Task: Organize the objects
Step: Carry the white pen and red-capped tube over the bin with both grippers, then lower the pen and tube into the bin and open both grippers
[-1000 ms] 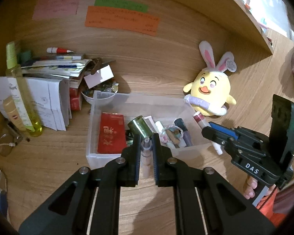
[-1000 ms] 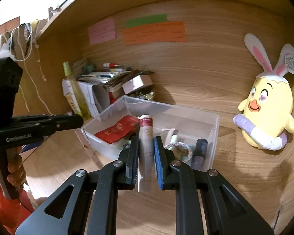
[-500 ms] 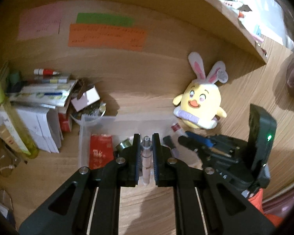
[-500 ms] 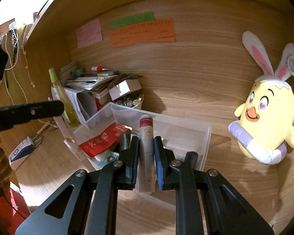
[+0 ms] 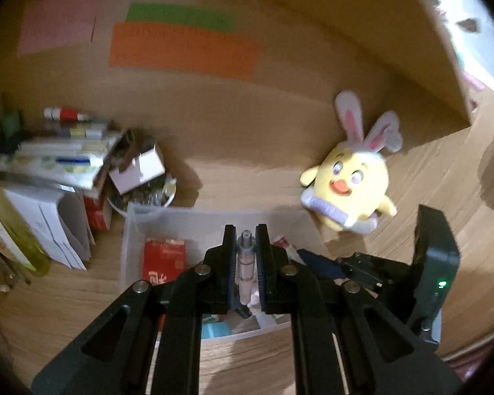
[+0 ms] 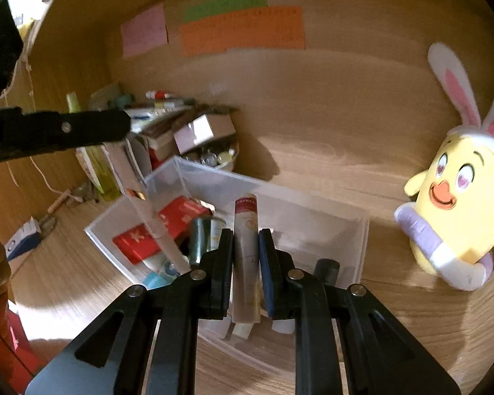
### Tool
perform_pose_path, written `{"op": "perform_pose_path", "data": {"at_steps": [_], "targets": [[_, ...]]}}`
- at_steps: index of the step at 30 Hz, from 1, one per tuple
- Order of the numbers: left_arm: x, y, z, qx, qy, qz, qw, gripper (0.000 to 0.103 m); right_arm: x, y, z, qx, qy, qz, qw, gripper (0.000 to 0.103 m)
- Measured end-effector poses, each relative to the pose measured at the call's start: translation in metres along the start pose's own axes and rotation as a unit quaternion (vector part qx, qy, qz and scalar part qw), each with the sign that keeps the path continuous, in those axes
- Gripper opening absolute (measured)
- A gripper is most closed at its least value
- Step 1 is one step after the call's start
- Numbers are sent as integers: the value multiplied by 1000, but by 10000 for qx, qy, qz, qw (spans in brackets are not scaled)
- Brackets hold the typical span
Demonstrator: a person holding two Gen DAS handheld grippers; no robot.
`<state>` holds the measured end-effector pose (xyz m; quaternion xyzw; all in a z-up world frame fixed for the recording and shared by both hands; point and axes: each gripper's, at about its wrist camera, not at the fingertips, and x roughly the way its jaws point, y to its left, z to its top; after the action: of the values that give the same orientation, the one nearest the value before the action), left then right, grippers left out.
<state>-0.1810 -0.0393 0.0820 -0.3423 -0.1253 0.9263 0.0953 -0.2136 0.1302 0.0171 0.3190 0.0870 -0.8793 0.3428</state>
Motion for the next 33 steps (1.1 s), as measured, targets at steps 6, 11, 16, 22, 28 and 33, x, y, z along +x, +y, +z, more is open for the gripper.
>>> {"op": "perform_pose_path", "data": {"at_steps": [6, 11, 16, 22, 28, 33], "targets": [[29, 18, -9, -141, 219, 304, 9992, 10, 23, -4, -8, 16, 317, -82, 9995, 14], [43, 30, -18, -124, 351, 618, 9974, 10, 33, -4, -13, -22, 482, -119, 9988, 14], [52, 40, -30, -172, 519, 696, 9961, 20, 37, -4, -14, -42, 575, -120, 9983, 14], [47, 44, -39, -211, 531, 659, 9962, 23, 36, -4, -13, -29, 627, -57, 9980, 20], [33, 38, -45, -81, 384, 689, 9969, 39, 18, -1, -9, -13, 423, -120, 9990, 37], [17, 27, -51, 157, 133, 815, 9965, 64, -12, 3, -7, -16, 114, -197, 9997, 60]]}}
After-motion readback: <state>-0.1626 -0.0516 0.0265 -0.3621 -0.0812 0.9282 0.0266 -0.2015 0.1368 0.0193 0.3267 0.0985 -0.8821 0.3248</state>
